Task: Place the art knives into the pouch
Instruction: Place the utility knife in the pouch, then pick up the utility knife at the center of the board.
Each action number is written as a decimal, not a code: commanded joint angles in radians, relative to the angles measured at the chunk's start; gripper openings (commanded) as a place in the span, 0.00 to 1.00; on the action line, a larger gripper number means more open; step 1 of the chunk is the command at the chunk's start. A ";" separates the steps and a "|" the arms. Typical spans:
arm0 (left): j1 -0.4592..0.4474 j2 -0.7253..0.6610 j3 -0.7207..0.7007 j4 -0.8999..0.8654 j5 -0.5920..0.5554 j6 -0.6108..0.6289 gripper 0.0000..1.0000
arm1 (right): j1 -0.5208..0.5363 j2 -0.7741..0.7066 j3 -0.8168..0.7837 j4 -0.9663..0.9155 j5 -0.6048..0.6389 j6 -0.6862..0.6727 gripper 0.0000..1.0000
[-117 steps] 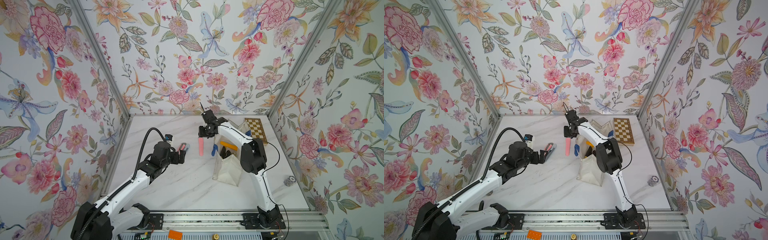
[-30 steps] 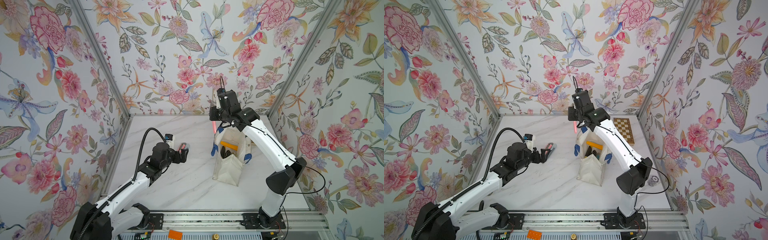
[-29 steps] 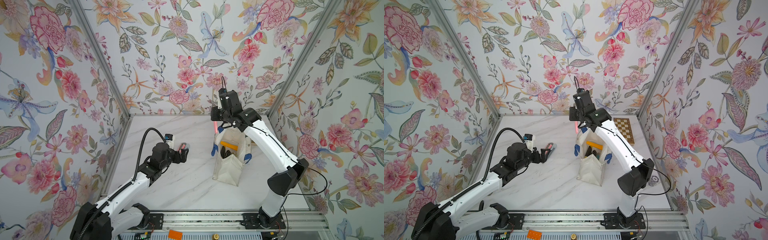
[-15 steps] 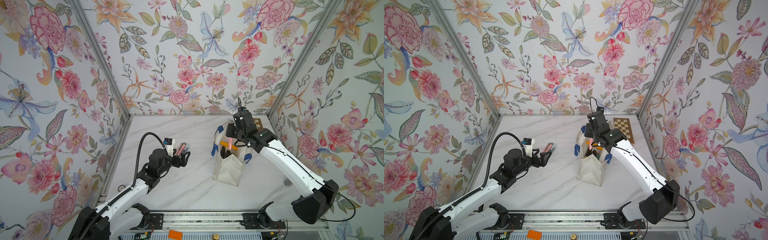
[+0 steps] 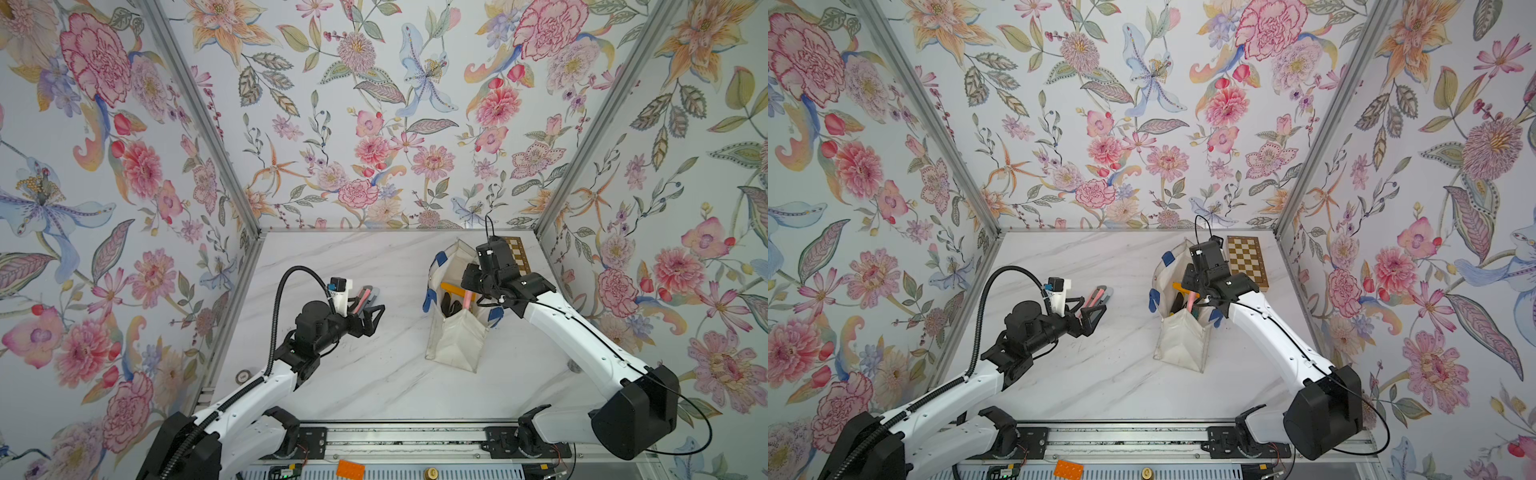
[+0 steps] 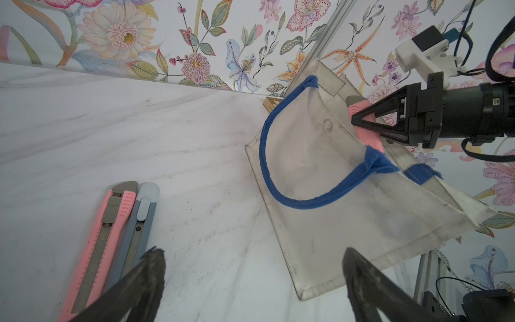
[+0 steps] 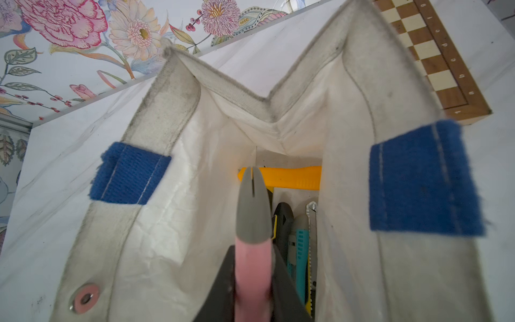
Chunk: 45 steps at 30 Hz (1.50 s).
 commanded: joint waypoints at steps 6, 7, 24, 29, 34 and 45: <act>0.007 0.004 0.061 -0.137 -0.040 0.038 0.99 | -0.004 0.018 0.041 0.007 -0.101 0.000 0.97; 0.007 0.005 0.069 -0.155 -0.051 0.038 1.00 | -0.005 0.012 0.050 0.005 -0.102 -0.011 0.99; 0.007 0.135 0.244 -0.406 -0.266 0.118 0.96 | -0.030 -0.289 0.045 0.000 -0.249 -0.101 0.99; 0.009 0.255 0.315 -0.431 -0.367 0.143 0.79 | -0.015 -0.387 -0.051 -0.003 -0.292 -0.067 0.99; 0.010 0.408 0.422 -0.453 -0.438 0.161 0.64 | -0.007 -0.450 -0.127 0.017 -0.316 -0.060 0.99; 0.079 0.731 0.663 -0.540 -0.381 0.192 0.60 | -0.005 -0.497 -0.184 0.038 -0.396 -0.079 0.99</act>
